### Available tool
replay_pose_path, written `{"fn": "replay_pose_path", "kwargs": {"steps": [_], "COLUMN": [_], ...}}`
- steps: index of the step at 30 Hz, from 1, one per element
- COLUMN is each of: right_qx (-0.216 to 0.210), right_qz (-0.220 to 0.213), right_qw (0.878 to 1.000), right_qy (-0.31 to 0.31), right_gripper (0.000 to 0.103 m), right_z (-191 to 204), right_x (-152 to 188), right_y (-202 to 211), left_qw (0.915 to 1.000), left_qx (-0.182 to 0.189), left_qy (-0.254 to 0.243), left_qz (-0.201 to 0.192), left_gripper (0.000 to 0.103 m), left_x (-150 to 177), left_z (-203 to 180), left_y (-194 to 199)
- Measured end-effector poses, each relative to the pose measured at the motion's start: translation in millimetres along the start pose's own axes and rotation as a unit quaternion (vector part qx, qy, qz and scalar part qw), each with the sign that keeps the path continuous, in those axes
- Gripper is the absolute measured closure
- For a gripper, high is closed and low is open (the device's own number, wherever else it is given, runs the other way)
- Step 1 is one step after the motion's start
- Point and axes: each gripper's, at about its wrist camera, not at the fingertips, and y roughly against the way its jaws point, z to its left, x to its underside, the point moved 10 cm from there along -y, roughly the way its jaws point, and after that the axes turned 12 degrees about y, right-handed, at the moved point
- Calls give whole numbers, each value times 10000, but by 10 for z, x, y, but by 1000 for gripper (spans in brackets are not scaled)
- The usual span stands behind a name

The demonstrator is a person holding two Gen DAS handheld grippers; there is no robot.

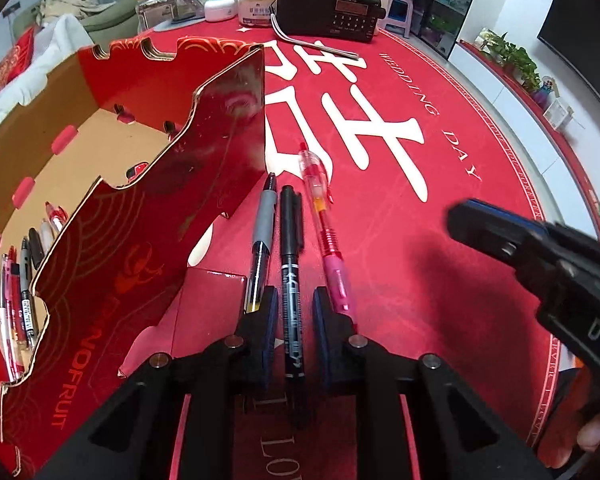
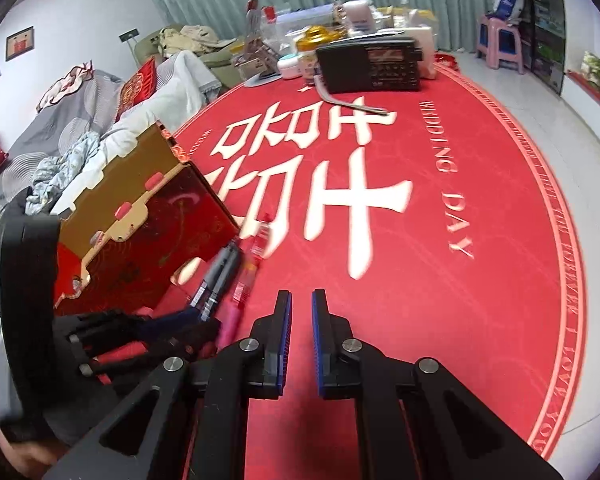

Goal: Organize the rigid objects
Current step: 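Grasp the black marker with the left gripper while the right gripper grasps the red clear pen, then lift and carry the black marker and red pen toward the cardboard box with both grippers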

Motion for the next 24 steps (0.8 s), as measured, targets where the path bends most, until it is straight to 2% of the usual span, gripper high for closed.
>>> {"fn": "replay_pose_path", "kwargs": {"steps": [2, 3, 11, 15, 18, 20, 21, 22, 24], "right_qx": [-322, -321, -202, 139, 268, 205, 314, 406, 328], "right_qz": [156, 197, 656, 803, 915, 993, 1039, 1047, 1123], "right_qw": [9993, 9992, 9975, 9945, 9898, 9871, 9845, 9841, 9874], "right_qy": [-111, -94, 176, 653, 1058, 1242, 1380, 1374, 1063], "right_gripper": [93, 93, 93, 90, 90, 91, 91, 91, 91], "right_z": [78, 105, 324, 419, 457, 462, 400, 319, 130], "right_x": [-37, -63, -53, -58, -113, -95, -44, 8, 208], "right_y": [-115, -163, -489, -633, -758, -773, -740, -682, -526], "left_qw": [10000, 9999, 9995, 9989, 9963, 9970, 9975, 9981, 9995], "left_qx": [25, 66, 253, 384, 663, 621, 570, 494, 306], "left_qy": [0, 43, 164, 207, 525, 446, 401, 353, 27], "left_qz": [-58, -75, -132, -190, -124, -88, -64, -45, -38], "left_gripper": [84, 84, 84, 84, 84, 84, 84, 85, 84], "left_x": [12, 16, -4, -15, -59, -66, -66, -58, 7], "left_z": [12, 23, 40, 44, 109, 88, 76, 63, -11], "left_y": [9, 14, 16, 20, 22, 17, 14, 16, 21]}}
